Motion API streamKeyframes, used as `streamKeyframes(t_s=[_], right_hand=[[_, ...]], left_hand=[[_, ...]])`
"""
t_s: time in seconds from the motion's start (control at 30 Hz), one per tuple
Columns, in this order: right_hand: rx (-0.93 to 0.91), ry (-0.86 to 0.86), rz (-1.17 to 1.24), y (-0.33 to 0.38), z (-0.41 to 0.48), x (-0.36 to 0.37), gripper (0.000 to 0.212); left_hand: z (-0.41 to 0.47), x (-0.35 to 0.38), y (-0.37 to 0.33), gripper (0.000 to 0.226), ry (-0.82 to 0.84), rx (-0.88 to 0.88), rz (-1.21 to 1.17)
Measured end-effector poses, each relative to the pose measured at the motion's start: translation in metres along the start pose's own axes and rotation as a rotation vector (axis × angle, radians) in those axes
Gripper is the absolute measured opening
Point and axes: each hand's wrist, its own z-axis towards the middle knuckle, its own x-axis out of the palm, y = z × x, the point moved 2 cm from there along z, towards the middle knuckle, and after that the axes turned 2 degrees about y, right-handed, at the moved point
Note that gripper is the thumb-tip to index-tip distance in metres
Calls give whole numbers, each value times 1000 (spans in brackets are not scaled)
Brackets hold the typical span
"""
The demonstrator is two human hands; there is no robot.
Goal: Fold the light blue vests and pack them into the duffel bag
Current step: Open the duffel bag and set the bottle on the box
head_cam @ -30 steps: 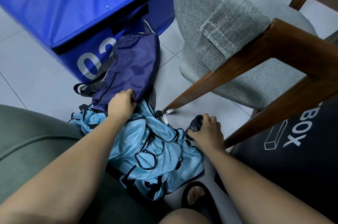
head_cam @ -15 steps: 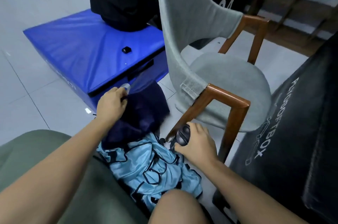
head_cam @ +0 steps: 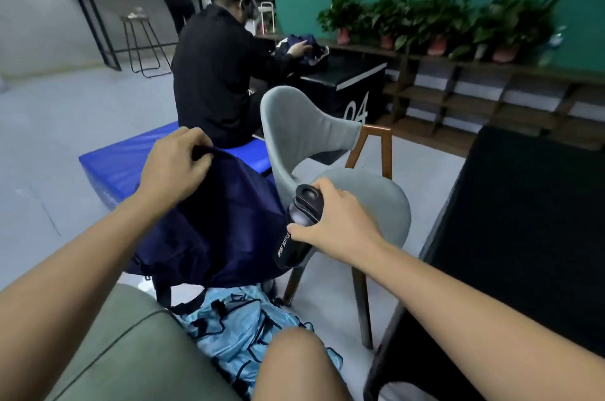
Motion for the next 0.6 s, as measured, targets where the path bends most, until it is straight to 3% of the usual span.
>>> streamKeyframes(t_s=[0.33,0.6], right_hand=[[-39,-144,-52,18,-79,-190,61],[67,-286,-148,-20,-151,-306,68]], left_hand=[[46,-167,-170,20,-228,223,-13],[67,-195,-306,18,-275,404,-101]])
